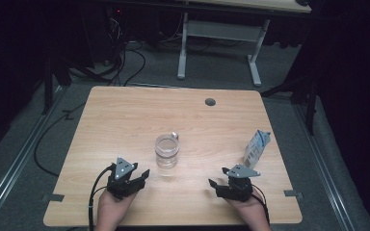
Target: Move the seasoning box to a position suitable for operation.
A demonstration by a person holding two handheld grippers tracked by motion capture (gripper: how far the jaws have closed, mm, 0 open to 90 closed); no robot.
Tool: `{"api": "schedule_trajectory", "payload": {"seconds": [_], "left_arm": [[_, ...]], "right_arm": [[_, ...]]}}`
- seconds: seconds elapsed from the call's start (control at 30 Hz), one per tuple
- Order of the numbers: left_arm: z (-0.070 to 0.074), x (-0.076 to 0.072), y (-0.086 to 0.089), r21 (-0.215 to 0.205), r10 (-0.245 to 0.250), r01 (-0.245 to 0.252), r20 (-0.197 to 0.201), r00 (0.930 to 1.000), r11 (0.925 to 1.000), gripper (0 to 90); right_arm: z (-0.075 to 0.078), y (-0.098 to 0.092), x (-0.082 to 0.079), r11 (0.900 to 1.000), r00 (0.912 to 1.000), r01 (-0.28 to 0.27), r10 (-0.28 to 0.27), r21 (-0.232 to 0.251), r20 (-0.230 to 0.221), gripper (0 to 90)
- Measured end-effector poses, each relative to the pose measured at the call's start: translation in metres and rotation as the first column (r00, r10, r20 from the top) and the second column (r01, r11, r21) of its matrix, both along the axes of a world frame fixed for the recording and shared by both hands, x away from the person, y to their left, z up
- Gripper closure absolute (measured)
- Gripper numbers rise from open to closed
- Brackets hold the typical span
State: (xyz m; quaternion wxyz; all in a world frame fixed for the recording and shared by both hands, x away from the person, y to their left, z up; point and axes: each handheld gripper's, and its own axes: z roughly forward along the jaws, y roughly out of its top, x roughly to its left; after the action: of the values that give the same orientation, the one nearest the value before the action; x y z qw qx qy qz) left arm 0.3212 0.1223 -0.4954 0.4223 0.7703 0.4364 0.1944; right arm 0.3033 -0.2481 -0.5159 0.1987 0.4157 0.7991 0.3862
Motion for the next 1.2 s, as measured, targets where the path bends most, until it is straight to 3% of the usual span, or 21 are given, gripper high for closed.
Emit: {"api": "schedule_trajectory", "payload": {"seconds": [0.07, 0.17, 0.2, 0.27, 0.4, 0.57, 0.7, 0.9, 1.2], "left_arm": [[0.007, 0.003, -0.005, -0.01, -0.006, 0.006, -0.017, 0.9998, 0.9999, 46.9], [0.014, 0.004, -0.007, -0.008, -0.007, 0.007, -0.008, 0.9999, 0.9999, 46.7], [0.021, 0.006, -0.007, -0.031, -0.012, 0.012, -0.006, 0.9999, 0.9994, 46.7], [0.025, 0.008, -0.007, -0.036, -0.016, 0.015, -0.011, 0.9998, 0.9992, 46.7], [0.043, 0.015, -0.008, -0.021, -0.014, 0.014, 0.004, 0.9999, 0.9997, 47.1], [0.054, 0.022, -0.011, 0.002, -0.014, 0.014, 0.021, 0.9997, 0.9999, 45.7], [0.06, 0.03, -0.012, -0.028, -0.009, 0.01, 0.028, 0.9996, 0.9996, 44.9], [0.066, 0.039, -0.018, -0.029, -0.005, 0.007, 0.043, 0.9991, 0.9996, 44.9], [0.071, 0.063, -0.039, 0.013, -0.024, 0.023, 0.05, 0.9985, 0.9997, 51.6]], "right_arm": [[-0.002, -0.003, 0.0, 1.0, 1.0, 0.002, -0.002, -0.004, -0.003, 29.6], [-0.002, -0.005, 0.001, 1.0, 0.9999, 0.003, -0.003, 0.009, -0.011, 29.6], [-0.002, -0.004, 0.0, 1.0, 1.0, -0.002, 0.002, 0.007, -0.005, 29.6], [-0.002, -0.004, -0.001, 1.0, 1.0, -0.003, 0.003, 0.005, -0.004, 29.7], [-0.004, -0.002, -0.003, 1.0, 1.0, 0.0, 0.001, 0.006, -0.009, 29.6], [-0.004, -0.002, -0.003, 1.0, 1.0, 0.003, -0.003, 0.006, -0.008, 29.6], [-0.005, -0.002, -0.003, 1.0, 0.9999, 0.002, -0.002, 0.014, -0.011, 29.6], [-0.005, 0.0, -0.003, 1.0, 0.9999, -0.002, 0.003, 0.012, -0.014, 29.6], [-0.004, -0.002, -0.003, 1.0, 0.9999, 0.001, -0.001, 0.021, -0.013, 29.7]]}}
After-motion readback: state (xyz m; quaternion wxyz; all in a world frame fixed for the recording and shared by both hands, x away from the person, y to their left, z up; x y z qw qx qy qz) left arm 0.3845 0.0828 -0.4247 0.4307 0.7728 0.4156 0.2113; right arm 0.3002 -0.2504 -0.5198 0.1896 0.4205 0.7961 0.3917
